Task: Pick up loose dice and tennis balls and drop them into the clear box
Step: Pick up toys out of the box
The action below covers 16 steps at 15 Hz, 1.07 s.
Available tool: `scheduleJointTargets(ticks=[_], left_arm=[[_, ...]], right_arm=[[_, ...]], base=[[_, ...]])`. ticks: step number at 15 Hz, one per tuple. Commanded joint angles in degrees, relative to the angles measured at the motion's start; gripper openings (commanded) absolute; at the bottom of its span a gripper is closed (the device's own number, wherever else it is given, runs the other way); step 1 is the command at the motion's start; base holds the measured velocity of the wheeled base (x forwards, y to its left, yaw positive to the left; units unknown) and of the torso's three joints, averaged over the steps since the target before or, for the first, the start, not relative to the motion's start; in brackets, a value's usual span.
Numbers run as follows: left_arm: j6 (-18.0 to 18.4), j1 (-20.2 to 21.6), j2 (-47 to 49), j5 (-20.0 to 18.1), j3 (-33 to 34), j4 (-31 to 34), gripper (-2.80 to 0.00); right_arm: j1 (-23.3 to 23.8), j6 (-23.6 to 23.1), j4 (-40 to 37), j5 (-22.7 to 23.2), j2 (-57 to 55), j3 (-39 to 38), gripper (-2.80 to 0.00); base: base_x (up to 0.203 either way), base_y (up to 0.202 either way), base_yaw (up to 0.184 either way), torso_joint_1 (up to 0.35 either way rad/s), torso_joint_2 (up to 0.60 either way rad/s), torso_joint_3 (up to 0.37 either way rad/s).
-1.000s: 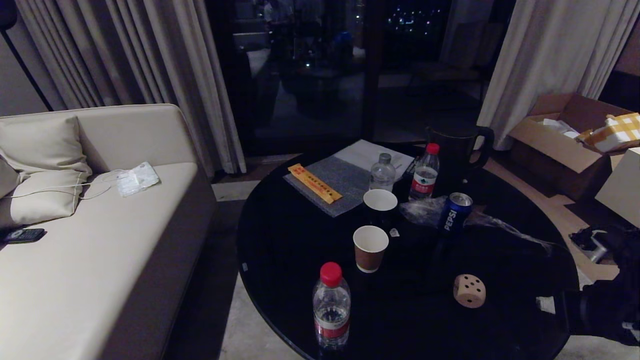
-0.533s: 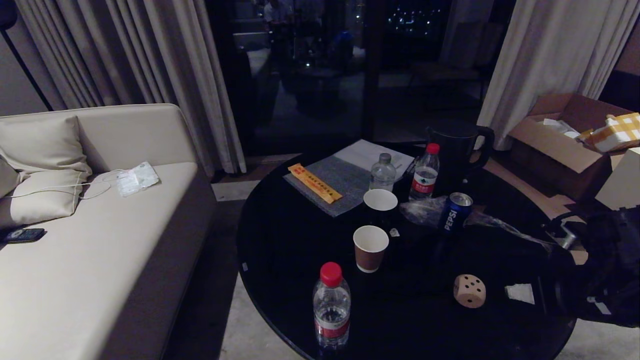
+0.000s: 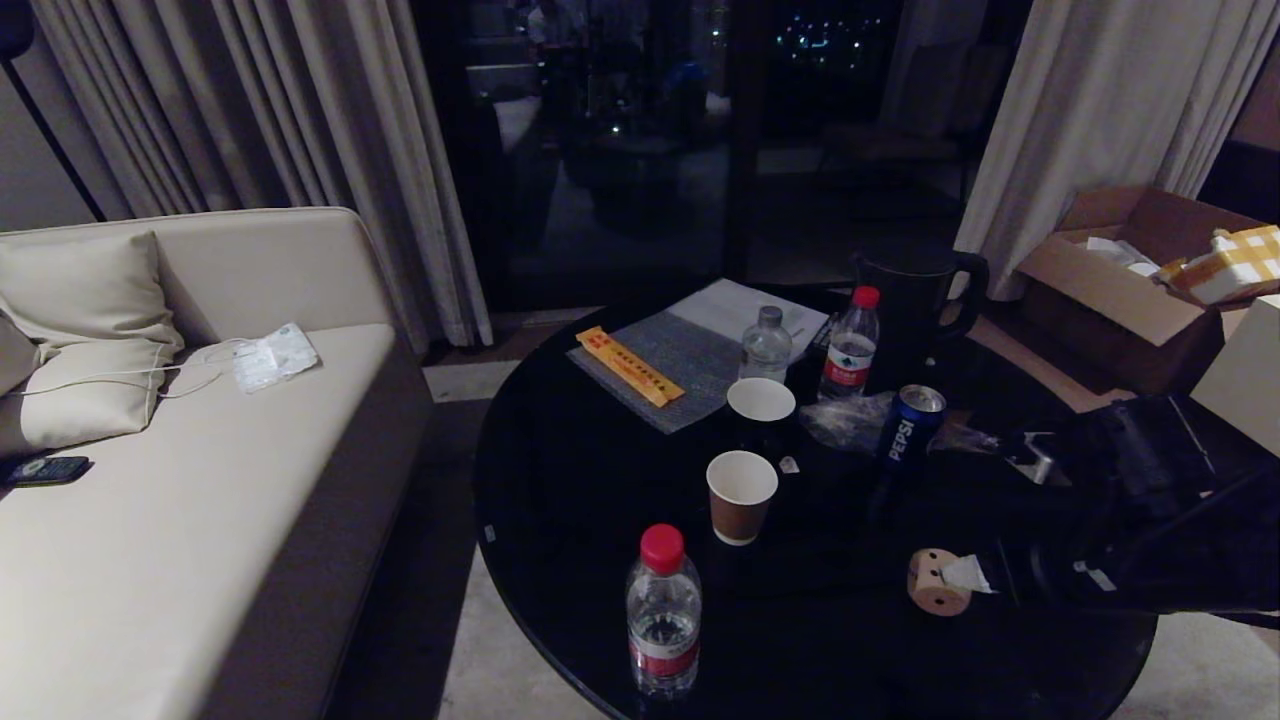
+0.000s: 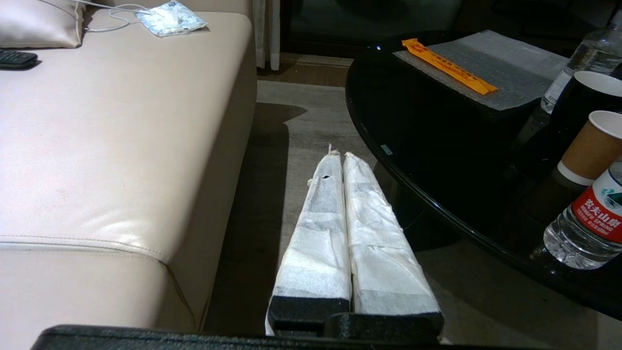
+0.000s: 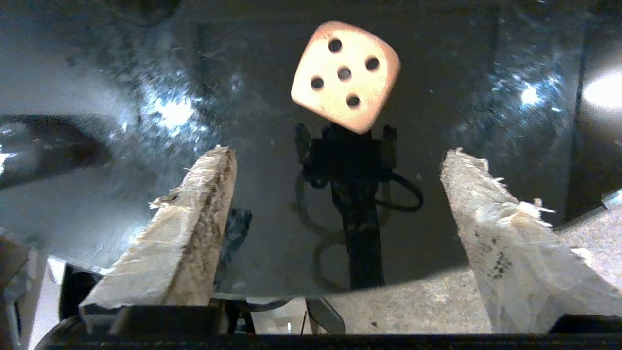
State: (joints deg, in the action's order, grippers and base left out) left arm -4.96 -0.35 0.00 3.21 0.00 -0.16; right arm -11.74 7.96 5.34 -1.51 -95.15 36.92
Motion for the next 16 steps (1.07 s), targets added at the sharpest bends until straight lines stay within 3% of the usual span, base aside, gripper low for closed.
scheduleJointTargets(ticks=[1, 5, 10, 16], left_arm=[[0.0, 0.0, 0.1, 0.0, 0.1, 0.0, -2.8], [0.0, 0.0, 0.1, 0.0, 0.1, 0.0, -2.8], [0.0, 0.0, 0.1, 0.0, 0.1, 0.0, -2.8], [0.0, 0.0, 0.1, 0.0, 0.1, 0.0, -2.8]], right_arm=[[-0.4, 0.0, 0.0, 0.0, -6.4, 2.8, 0.0], [-0.4, 0.0, -0.3, -0.7, -14.2, 8.4, 0.0], [-0.2, 0.0, -0.1, -8.4, -21.5, 13.4, 0.0], [0.9, 1.3, -1.2, -9.7, -22.0, 14.2, 0.0]], base=[[0.0, 0.0, 0.0, 0.0, 0.0, 0.0], [0.0, 0.0, 0.0, 0.0, 0.0, 0.0], [0.0, 0.0, 0.0, 0.0, 0.0, 0.0], [0.0, 0.0, 0.0, 0.0, 0.0, 0.0]])
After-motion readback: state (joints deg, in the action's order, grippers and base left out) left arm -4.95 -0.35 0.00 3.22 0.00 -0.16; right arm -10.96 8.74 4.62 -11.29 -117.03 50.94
